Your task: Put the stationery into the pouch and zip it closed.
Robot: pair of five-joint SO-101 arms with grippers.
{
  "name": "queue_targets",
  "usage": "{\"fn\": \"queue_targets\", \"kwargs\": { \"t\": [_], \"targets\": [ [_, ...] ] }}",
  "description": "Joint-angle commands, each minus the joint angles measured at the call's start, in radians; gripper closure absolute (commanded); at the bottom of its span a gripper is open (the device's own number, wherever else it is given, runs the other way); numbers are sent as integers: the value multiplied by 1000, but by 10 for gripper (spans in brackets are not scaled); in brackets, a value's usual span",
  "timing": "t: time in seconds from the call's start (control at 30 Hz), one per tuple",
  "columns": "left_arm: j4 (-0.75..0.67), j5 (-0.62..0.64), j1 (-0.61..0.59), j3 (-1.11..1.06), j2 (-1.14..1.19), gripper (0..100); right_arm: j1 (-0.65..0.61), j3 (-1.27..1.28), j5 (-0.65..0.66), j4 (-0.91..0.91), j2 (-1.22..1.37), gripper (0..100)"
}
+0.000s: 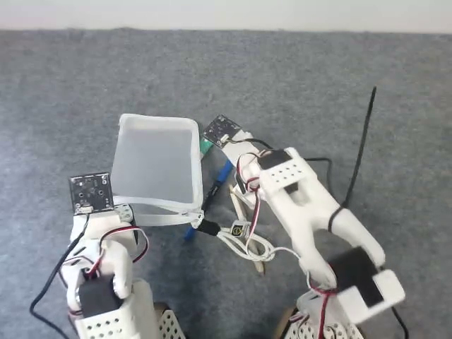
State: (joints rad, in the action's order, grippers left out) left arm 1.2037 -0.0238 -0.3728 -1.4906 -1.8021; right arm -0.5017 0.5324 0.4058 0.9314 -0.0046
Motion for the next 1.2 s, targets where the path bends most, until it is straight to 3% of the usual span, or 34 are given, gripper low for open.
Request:
{"fn": "queue_targets", "kwargs": {
  "t": [0.0, 0.57, 0.63, 0.77, 1.17],
  "targets": [
    [-11, -6, -5, 67, -21, 990, 16, -84, 18, -15, 21, 811],
    [-12, -8, -5, 67, -21, 989, 79, -206, 21, -5, 229, 812],
    [-12, -8, -5, 67, -21, 989, 77, -206, 21, 2, 236, 840],
    [-12, -8, -5, 67, -21, 989, 73, -206, 98, 2, 240, 995],
    [-12, -34, 17, 159, -21, 990, 70, -199, 98, 22, 240, 991]
  ]
}}
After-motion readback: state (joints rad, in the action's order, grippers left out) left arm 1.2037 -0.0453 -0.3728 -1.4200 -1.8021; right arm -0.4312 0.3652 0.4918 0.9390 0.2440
